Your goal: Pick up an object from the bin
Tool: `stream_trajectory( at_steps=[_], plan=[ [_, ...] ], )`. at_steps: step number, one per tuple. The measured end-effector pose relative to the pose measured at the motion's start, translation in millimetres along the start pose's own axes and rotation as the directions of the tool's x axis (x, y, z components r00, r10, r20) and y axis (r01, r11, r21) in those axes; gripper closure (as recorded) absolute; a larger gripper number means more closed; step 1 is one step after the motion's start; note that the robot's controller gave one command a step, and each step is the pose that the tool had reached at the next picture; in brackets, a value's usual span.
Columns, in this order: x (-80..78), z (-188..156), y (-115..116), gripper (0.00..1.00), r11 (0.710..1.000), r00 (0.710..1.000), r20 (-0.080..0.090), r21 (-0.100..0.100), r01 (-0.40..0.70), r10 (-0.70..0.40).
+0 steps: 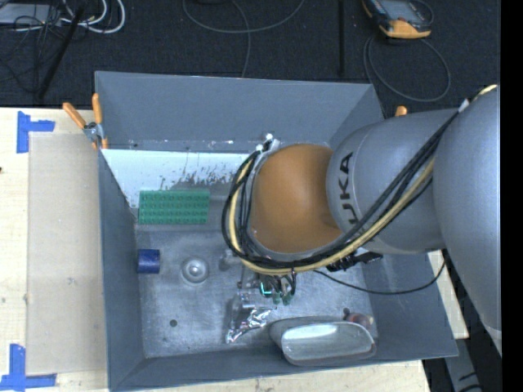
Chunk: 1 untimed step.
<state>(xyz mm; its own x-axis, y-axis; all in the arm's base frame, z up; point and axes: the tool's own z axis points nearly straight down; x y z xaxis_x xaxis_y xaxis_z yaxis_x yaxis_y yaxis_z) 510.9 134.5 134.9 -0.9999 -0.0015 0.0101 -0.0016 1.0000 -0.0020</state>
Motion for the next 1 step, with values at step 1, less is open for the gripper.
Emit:
stream_trajectory(
  at_steps=[1],
  plan=[
    [14.9,65.9,-77.7,0.00,1.000,1.000,0.009,-0.003,0.017,-0.017]
  ],
)
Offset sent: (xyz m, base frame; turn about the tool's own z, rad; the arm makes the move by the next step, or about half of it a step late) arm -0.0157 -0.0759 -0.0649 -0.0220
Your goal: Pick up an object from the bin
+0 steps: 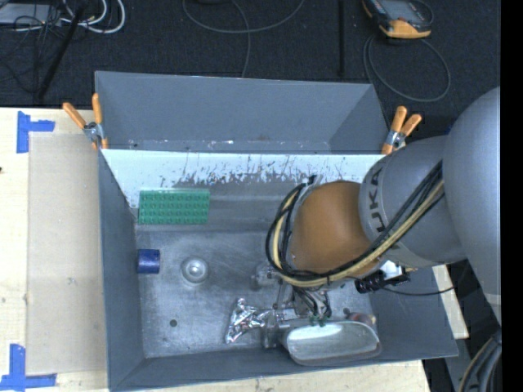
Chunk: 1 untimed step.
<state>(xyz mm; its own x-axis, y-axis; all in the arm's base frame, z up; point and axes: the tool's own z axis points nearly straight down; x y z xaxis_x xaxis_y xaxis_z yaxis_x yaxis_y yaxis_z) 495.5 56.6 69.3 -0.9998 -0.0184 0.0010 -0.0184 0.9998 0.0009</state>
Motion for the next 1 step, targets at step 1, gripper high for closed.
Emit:
stream_trajectory(
  at_steps=[1],
  plan=[
    [16.5,-30.9,40.9,0.00,0.995,0.995,0.001,-0.001,0.105,-0.105]
  ],
)
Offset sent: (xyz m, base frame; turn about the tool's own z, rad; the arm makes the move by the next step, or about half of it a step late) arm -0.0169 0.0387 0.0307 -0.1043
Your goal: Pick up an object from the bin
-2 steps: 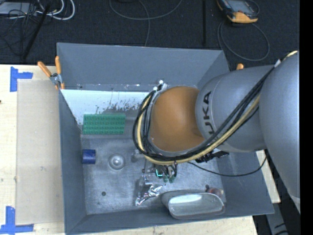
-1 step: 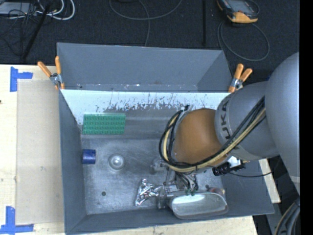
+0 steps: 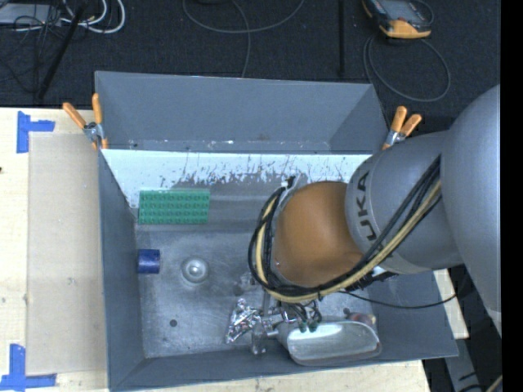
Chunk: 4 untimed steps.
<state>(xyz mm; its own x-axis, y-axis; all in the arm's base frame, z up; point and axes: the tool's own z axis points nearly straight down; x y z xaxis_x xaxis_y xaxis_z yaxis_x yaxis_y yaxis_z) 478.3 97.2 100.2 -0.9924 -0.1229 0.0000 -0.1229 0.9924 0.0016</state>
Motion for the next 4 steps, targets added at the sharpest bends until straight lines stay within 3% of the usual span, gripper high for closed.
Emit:
stream_trajectory(
  at_steps=[1,2,3,4],
  plan=[
    [4.6,1.1,-33.1,0.00,1.000,1.000,-0.003,0.002,0.009,-0.009],
    [-4.9,28.6,-5.9,0.00,0.999,0.999,0.007,0.003,0.049,-0.049],
    [-3.8,28.1,-34.7,0.00,0.989,0.989,0.008,-0.001,0.149,-0.149],
    [-1.1,28.5,-35.7,1.00,0.989,0.989,-0.004,0.000,0.146,-0.146]
  ],
)
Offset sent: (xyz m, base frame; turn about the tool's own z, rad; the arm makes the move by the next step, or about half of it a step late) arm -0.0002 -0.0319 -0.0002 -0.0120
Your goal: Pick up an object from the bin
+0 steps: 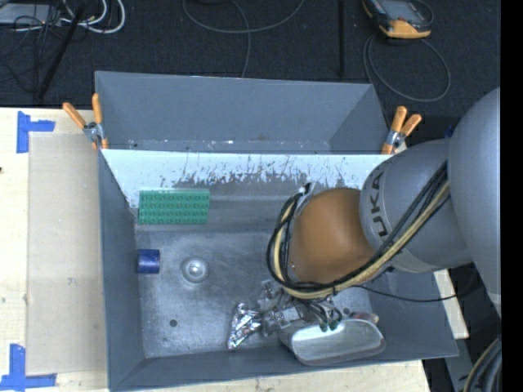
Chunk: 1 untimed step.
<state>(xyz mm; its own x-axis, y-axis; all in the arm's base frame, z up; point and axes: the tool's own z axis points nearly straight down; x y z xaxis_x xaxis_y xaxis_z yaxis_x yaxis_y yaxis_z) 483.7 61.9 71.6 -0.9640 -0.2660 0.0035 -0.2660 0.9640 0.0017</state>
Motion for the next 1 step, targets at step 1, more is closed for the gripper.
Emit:
stream_trajectory(
  at_steps=[1],
  plan=[
    [-1.7,-80.0,0.7,1.00,1.000,1.000,0.010,0.002,-0.003,0.003]
  ],
)
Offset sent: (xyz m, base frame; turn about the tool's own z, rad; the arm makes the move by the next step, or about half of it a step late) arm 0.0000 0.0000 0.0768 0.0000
